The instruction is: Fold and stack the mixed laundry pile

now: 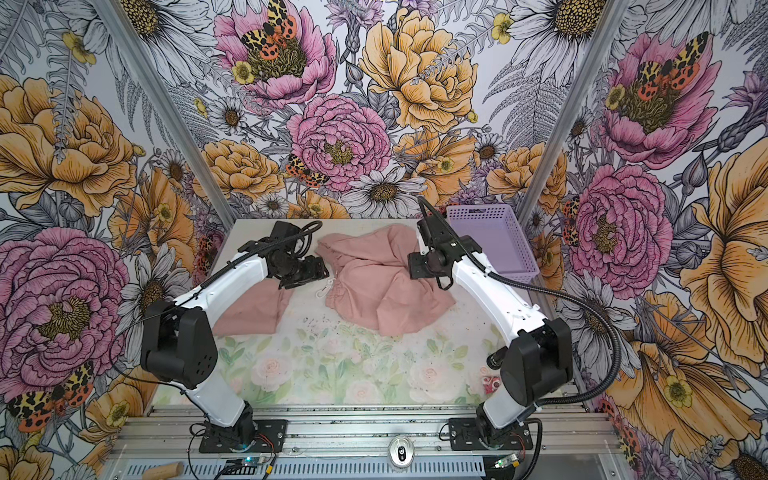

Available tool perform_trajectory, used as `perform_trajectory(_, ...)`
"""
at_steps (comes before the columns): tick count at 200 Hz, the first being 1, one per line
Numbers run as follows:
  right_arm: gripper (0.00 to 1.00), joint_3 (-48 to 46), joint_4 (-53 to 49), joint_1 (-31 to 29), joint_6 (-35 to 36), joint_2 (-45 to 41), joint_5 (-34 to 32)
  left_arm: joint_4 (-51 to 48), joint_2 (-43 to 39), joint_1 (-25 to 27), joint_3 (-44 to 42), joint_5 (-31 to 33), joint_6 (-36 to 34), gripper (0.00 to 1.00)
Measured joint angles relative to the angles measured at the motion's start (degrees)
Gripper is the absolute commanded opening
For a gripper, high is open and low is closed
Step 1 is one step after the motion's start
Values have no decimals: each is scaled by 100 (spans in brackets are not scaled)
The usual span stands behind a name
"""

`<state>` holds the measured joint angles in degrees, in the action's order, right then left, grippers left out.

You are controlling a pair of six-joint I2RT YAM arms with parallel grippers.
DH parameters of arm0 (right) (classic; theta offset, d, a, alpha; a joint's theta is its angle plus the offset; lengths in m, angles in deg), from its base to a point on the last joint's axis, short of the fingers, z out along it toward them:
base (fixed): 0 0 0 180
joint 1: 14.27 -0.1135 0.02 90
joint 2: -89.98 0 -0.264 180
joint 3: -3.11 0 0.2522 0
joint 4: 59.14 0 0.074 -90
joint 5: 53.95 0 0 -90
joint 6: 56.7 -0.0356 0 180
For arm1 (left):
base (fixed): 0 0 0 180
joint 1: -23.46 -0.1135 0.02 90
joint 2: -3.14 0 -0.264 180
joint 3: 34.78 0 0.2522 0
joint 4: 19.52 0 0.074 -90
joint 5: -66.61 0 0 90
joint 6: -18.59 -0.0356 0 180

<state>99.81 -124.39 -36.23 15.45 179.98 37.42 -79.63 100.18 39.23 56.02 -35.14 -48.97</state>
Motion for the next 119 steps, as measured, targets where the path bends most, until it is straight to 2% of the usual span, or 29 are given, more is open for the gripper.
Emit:
perform_trajectory(23, 63, -662, 122, 44, -214, -273, 94, 466, 2, 186, -802, -273, 420, 56)
perform_trajectory(42, 63, -916, 168, 55, -295, -278, 149, 693, 243, 240, -1049, -387, 601, 54)
perform_trajectory(95, 64, -951, 367, 55, -380, -278, 175, 1386, 966, 282, -911, -452, 763, 47)
perform_trajectory(119, 67, -1027, 468, 96, -396, -278, 175, 1547, 1143, 354, -881, -476, 734, 28)
